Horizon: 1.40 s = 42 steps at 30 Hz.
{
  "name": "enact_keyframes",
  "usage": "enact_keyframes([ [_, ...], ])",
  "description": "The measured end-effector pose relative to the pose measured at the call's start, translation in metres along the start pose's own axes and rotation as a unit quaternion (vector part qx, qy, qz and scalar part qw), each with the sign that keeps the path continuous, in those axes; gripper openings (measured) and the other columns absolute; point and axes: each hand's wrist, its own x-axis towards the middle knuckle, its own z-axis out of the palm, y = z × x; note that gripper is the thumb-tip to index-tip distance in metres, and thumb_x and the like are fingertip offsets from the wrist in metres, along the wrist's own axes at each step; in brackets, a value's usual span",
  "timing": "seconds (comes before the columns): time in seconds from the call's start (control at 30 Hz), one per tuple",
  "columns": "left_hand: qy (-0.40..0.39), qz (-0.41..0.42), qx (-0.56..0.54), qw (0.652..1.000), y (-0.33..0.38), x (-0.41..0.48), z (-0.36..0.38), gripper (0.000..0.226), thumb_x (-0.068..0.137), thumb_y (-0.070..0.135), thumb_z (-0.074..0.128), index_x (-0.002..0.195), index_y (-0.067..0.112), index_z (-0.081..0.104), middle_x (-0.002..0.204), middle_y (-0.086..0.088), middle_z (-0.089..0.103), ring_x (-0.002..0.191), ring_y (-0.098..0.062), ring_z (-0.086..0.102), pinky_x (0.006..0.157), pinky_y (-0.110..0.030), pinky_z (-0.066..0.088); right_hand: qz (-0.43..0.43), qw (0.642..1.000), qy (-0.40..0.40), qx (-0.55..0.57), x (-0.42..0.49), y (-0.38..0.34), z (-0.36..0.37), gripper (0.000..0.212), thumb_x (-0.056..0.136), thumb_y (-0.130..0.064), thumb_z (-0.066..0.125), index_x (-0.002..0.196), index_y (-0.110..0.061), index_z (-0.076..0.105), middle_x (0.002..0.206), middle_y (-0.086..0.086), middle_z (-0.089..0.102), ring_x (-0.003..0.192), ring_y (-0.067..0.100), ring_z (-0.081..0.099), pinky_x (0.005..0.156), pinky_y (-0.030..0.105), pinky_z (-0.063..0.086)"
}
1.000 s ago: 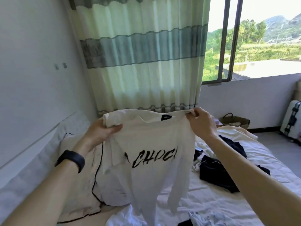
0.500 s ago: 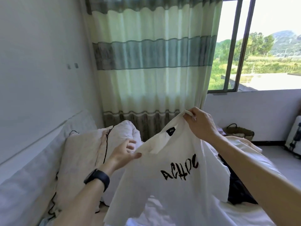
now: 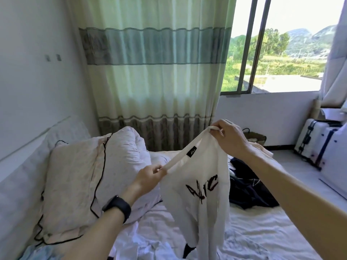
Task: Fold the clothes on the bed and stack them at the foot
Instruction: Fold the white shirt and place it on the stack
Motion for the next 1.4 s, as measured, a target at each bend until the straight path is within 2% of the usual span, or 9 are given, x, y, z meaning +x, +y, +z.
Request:
enact_keyframes([
  [0.1,-0.059,-0.031,-0.054,0.996,-0.009,-0.006,-0.009,0.042,0.102,0.044,0.051,0.077,0.011,0.056,0.075,-0.005,0.054,0.073,-0.019,0.051,0.071,-0.034,0.043,-0.008,0.999,-0.024,-0.023,-0.018,0.011,0.005,0.01,0.1,-0.02,0.062,0.105,-0.015,0.07,0.099,-0.006,0.06,0.087,0.013,0.052,0.072,0.002,0.034],
  [0.33,-0.107,0.012,0.028,0.994,-0.01,-0.019,-0.07,0.051,0.076,0.076,0.066,0.063,0.027,0.059,0.058,0.017,0.047,0.054,0.0,0.044,0.052,-0.012,0.034,0.023,0.998,0.062,0.011,-0.034,0.013,0.022,0.017,0.098,-0.032,0.065,0.111,-0.021,0.069,0.1,-0.011,0.059,0.089,0.013,0.056,0.072,0.004,0.035],
  [0.5,-0.066,-0.048,0.082,0.993,-0.073,-0.043,-0.062,0.023,0.088,0.04,0.074,0.08,0.019,0.072,0.058,0.013,0.055,0.061,-0.011,0.05,0.057,-0.022,0.037,0.16,0.928,-0.3,-0.154,-0.123,0.049,0.065,0.038,0.102,-0.04,0.057,0.077,-0.011,0.057,0.075,0.002,0.059,0.074,0.025,0.058,0.061,0.033,0.04],
  [0.7,0.065,0.003,0.082,0.994,-0.083,-0.056,-0.084,0.017,0.084,0.05,0.075,0.081,0.034,0.071,0.066,0.017,0.064,0.061,-0.001,0.055,0.057,-0.018,0.04,0.101,0.992,-0.063,-0.037,-0.128,0.035,0.058,0.023,0.093,-0.036,0.073,0.074,-0.03,0.061,0.073,-0.013,0.061,0.07,0.012,0.056,0.065,0.03,0.045],
  [0.8,0.131,0.019,0.104,0.986,-0.092,-0.07,-0.108,0.017,0.083,0.057,0.073,0.082,0.041,0.07,0.072,0.018,0.067,0.069,0.002,0.061,0.058,-0.014,0.043,0.119,0.98,-0.151,-0.059,-0.136,0.034,0.046,0.02,0.093,-0.034,0.072,0.076,-0.036,0.063,0.083,-0.01,0.066,0.081,0.019,0.063,0.071,0.035,0.048],
  [0.87,0.04,-0.05,0.165,0.984,-0.108,-0.087,-0.11,0.016,0.084,0.053,0.073,0.078,0.038,0.069,0.078,0.014,0.069,0.076,-0.007,0.064,0.062,-0.025,0.043,0.15,0.964,-0.205,-0.079,-0.148,0.04,0.037,0.024,0.097,-0.033,0.067,0.075,-0.035,0.06,0.083,-0.004,0.066,0.083,0.027,0.064,0.072,0.039,0.049],
  [1.1,0.237,0.049,0.242,0.94,-0.095,-0.143,-0.111,0.029,0.102,0.048,0.049,0.099,0.026,0.067,0.095,-0.005,0.063,0.084,-0.031,0.062,0.069,-0.041,0.049,0.16,0.983,-0.021,-0.089,-0.168,0.018,0.015,0.025,0.1,-0.053,0.052,0.099,-0.032,0.065,0.089,-0.01,0.062,0.082,0.018,0.058,0.076,0.039,0.05],
  [1.27,0.195,-0.043,0.307,0.931,-0.079,-0.201,-0.082,0.035,0.102,0.049,0.044,0.084,0.025,0.062,0.086,-0.015,0.068,0.082,-0.04,0.064,0.065,-0.042,0.048,0.3,0.945,-0.047,0.12,-0.223,0.017,0.01,0.021,0.101,-0.043,0.054,0.082,-0.034,0.056,0.094,0.005,0.067,0.049,0.017,0.07,0.057,0.036,0.058],
  [1.4,0.328,0.005,0.237,0.915,-0.055,-0.241,-0.071,0.036,0.106,0.045,0.042,0.103,0.018,0.066,0.095,-0.012,0.07,0.084,-0.036,0.063,0.062,-0.033,0.033,0.233,0.964,0.056,0.115,-0.248,0.006,0.001,0.02,0.101,-0.05,0.05,0.086,-0.037,0.051,0.102,-0.004,0.056,0.062,0.019,0.073,0.079,0.044,0.056],
])
